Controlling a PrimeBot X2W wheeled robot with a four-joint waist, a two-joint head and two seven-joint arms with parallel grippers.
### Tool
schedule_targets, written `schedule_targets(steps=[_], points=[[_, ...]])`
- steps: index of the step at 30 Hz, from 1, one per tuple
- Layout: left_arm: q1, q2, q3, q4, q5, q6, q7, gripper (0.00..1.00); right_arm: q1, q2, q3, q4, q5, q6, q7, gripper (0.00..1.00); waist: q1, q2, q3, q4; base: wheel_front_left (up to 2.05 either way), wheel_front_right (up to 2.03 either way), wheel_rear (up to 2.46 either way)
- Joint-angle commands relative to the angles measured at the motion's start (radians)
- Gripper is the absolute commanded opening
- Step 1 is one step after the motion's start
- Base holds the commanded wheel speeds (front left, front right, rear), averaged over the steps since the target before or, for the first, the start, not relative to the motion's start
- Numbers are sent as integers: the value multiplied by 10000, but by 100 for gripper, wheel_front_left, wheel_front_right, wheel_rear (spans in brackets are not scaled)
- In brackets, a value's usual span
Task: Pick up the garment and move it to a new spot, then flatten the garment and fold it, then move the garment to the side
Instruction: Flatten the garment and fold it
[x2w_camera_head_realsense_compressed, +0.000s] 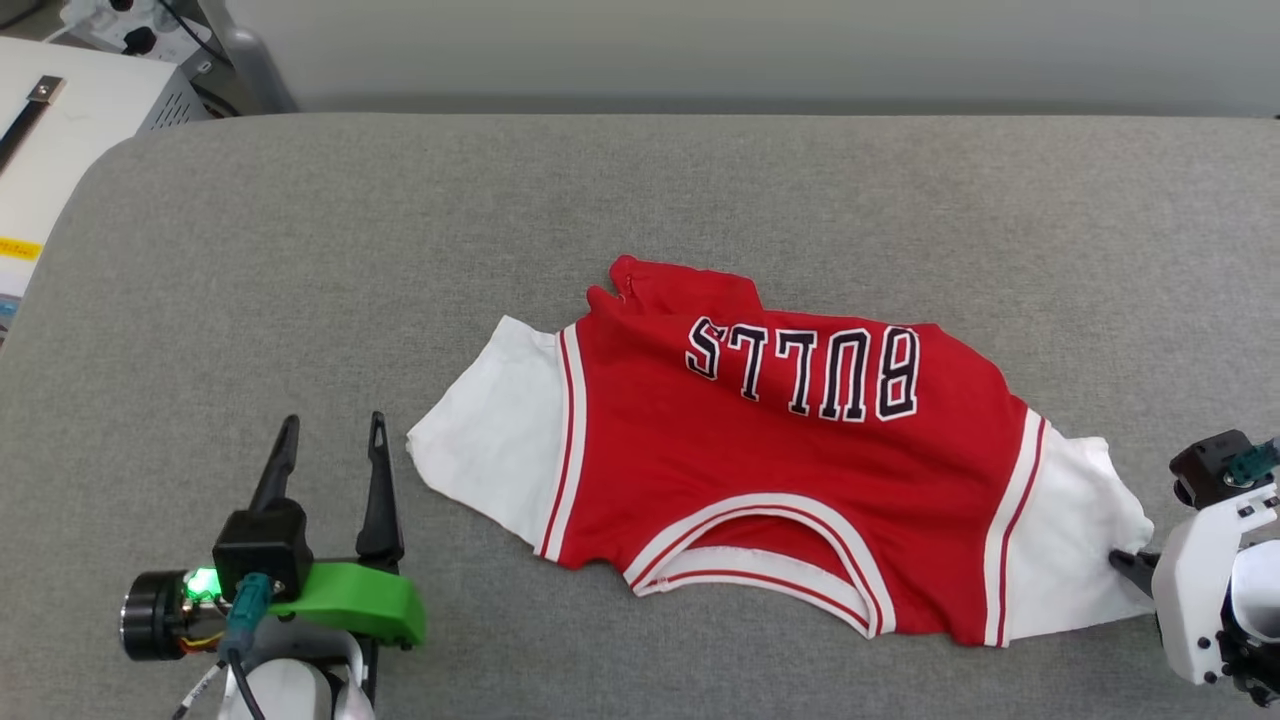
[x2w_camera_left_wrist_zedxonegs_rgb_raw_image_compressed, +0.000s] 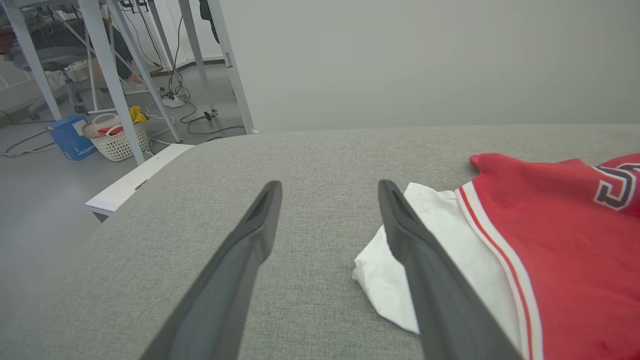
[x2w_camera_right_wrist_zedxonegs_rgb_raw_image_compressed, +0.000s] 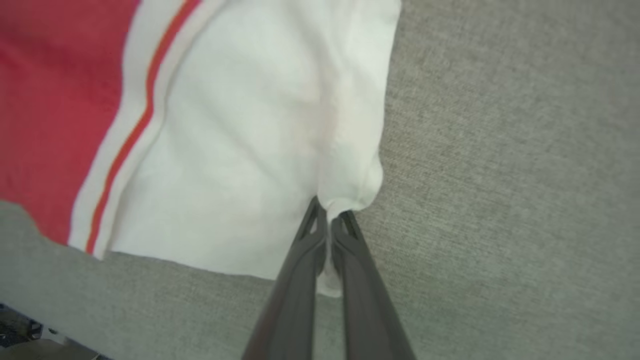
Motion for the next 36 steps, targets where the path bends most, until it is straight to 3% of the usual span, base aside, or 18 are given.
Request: schedule_targets(steps=[1, 9, 13, 19, 26, 27, 36], points=[[-319, 208, 100, 9, -29, -98, -59, 100, 12, 79, 61, -150, 138, 6, -284, 0, 0, -1, -298, -135, 0, 0, 0], [-1485, 1208, 164, 439, -155, -816, -48, 100, 692, -240, -602, -1528, 422, 6, -1185, 0, 0, -1, -714, -272, 0, 0, 0], [-2418, 1772, -179, 622, -699, -1169, 785, 100, 1088, -300, -1103, -2220, 238, 6, -1261, 0, 0, -1, -650, -350, 0, 0, 0], [-3880, 2955, -1785, 743, -2107, -1283, 3295, 100, 1518, -107, -1877, -3128, -187, 6, -1081, 0, 0, -1, -346, -452, 0, 0, 0], [-5174, 4563, -4306, 989, -4692, -1288, 7416, 100, 1801, 270, -2584, -3942, -715, 6, -749, 0, 0, -1, 115, -608, 0, 0, 0], [-5399, 4816, -4869, 1052, -5510, -1288, 8440, 100, 1842, 381, -2719, -4072, -834, 6, -687, 0, 0, -1, 271, -652, 0, 0, 0], [-6282, 5647, -6719, 1364, -7370, -1289, 10844, 100, 1724, 702, -3029, -4347, -1121, 6, -513, 0, 0, -1, 993, -835, 0, 0, 0]])
